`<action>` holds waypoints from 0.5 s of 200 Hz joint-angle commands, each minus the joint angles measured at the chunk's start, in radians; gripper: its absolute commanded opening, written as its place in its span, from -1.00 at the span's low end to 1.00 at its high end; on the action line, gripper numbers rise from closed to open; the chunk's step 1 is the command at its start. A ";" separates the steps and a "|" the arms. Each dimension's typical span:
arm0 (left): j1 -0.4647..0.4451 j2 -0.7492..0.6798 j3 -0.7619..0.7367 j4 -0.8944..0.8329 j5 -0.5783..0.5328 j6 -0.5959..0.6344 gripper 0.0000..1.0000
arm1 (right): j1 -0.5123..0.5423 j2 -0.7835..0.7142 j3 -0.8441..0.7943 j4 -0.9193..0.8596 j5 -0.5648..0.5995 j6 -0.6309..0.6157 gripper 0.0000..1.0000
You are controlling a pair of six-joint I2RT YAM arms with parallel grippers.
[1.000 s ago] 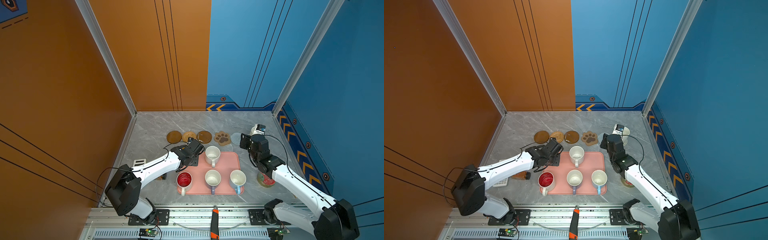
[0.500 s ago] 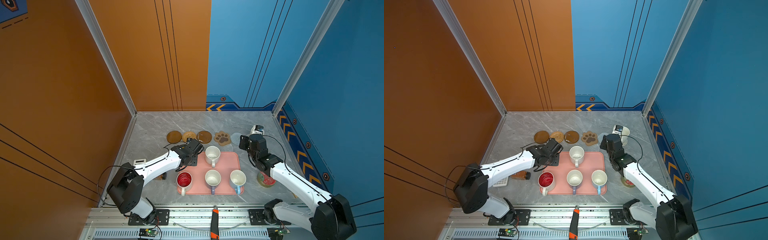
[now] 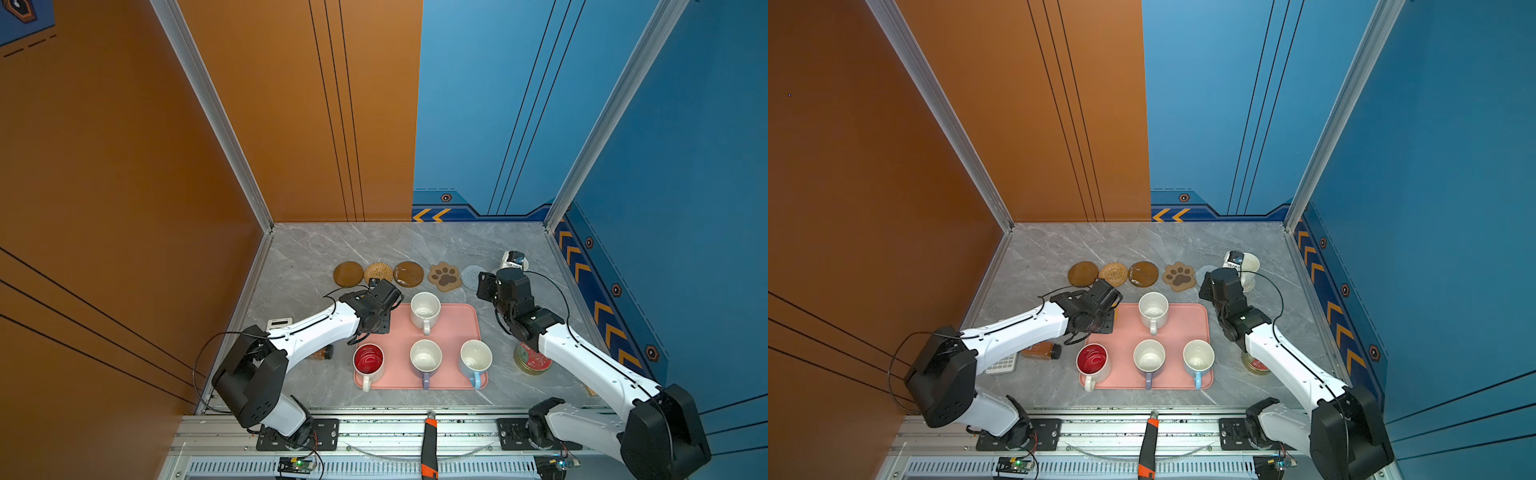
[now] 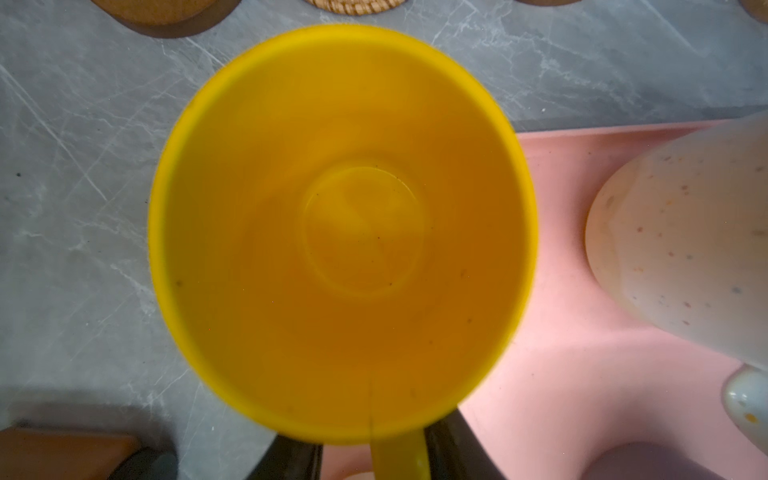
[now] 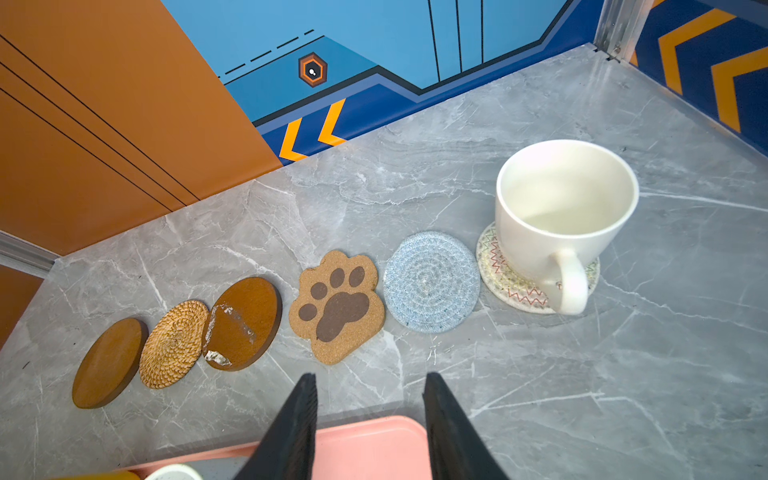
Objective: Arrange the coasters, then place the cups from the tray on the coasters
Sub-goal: 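Lower the open left gripper into the yellow mug's opening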
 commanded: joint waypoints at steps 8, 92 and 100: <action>0.007 -0.012 0.000 -0.016 -0.014 0.007 -0.22 | -0.008 0.008 0.024 -0.025 -0.015 0.012 -0.19; 0.003 0.029 0.023 -0.018 -0.015 0.020 -0.31 | -0.009 0.016 0.027 -0.025 -0.022 0.013 -0.19; 0.005 0.031 0.024 -0.018 -0.015 0.021 -0.31 | -0.009 0.019 0.027 -0.027 -0.021 0.014 -0.20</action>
